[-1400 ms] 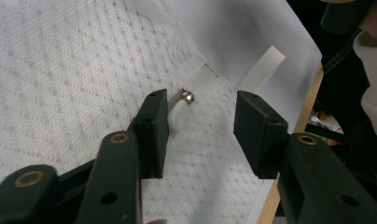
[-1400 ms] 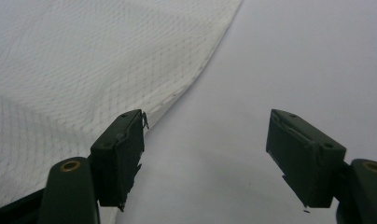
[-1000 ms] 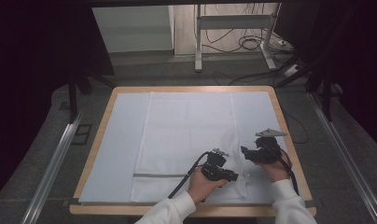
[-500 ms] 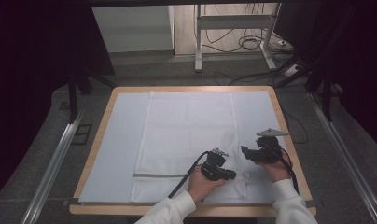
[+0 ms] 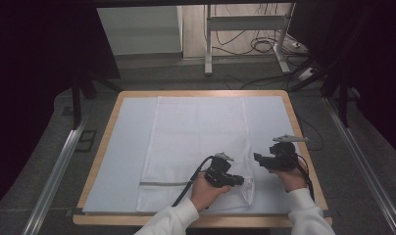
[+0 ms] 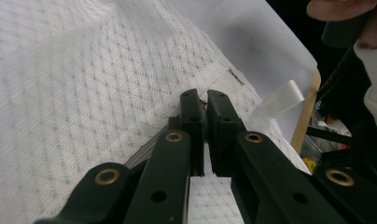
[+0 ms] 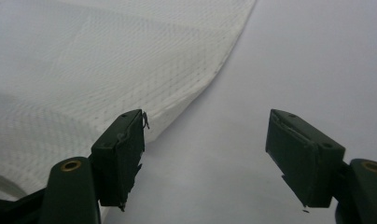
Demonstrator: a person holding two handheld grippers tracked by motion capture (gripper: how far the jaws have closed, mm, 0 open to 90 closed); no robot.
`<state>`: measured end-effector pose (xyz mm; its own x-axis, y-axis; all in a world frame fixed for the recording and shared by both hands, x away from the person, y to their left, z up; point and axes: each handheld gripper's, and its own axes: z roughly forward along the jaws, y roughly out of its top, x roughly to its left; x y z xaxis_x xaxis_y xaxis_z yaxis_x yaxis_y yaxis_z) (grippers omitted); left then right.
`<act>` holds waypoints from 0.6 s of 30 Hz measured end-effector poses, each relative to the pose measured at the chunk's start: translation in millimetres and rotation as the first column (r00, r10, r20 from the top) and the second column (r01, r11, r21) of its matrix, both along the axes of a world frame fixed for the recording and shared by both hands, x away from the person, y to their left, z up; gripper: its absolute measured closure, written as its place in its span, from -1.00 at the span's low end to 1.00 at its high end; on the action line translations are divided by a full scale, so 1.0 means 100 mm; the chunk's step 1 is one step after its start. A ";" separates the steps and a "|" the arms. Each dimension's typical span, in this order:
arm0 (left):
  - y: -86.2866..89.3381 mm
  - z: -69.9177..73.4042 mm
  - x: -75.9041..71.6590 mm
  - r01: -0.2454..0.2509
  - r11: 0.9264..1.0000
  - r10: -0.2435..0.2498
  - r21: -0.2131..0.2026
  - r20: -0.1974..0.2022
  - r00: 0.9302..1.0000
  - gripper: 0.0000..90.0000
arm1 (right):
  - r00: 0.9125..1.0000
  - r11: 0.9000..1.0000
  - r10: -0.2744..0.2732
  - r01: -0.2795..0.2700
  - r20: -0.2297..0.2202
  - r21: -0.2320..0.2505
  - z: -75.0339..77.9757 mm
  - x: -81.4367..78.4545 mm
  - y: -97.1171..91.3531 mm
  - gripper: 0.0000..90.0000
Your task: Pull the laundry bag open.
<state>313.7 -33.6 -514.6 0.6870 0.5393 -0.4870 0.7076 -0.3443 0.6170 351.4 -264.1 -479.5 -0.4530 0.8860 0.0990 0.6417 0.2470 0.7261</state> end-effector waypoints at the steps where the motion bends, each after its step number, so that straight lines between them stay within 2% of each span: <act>1: 0.01 0.01 0.00 -0.001 1.000 0.001 0.001 0.002 1.000 0.91 | 1.000 1.000 0.002 -0.002 -0.005 0.006 0.01 0.00 0.01 -0.39; 5: 0.04 0.05 -0.01 -0.011 1.000 0.011 -0.003 0.018 1.000 0.91 | 1.000 0.999 -0.005 0.006 -0.023 0.046 0.03 -0.01 0.02 -0.44; 9: 0.11 0.12 -0.04 -0.006 1.000 0.006 -0.015 0.034 0.999 0.91 | 0.997 0.993 0.001 0.008 -0.076 0.119 0.05 0.00 0.00 -0.50; 12: 0.17 0.16 -0.05 -0.009 1.000 0.010 -0.019 0.042 0.999 0.91 | 0.992 0.986 0.028 -0.008 -0.121 0.168 0.06 0.00 0.02 -0.53; 18: 0.24 0.19 -0.06 -0.020 0.999 0.021 -0.033 0.045 0.999 0.91 | 0.986 0.984 0.055 -0.027 -0.156 0.179 0.05 0.00 0.10 -0.54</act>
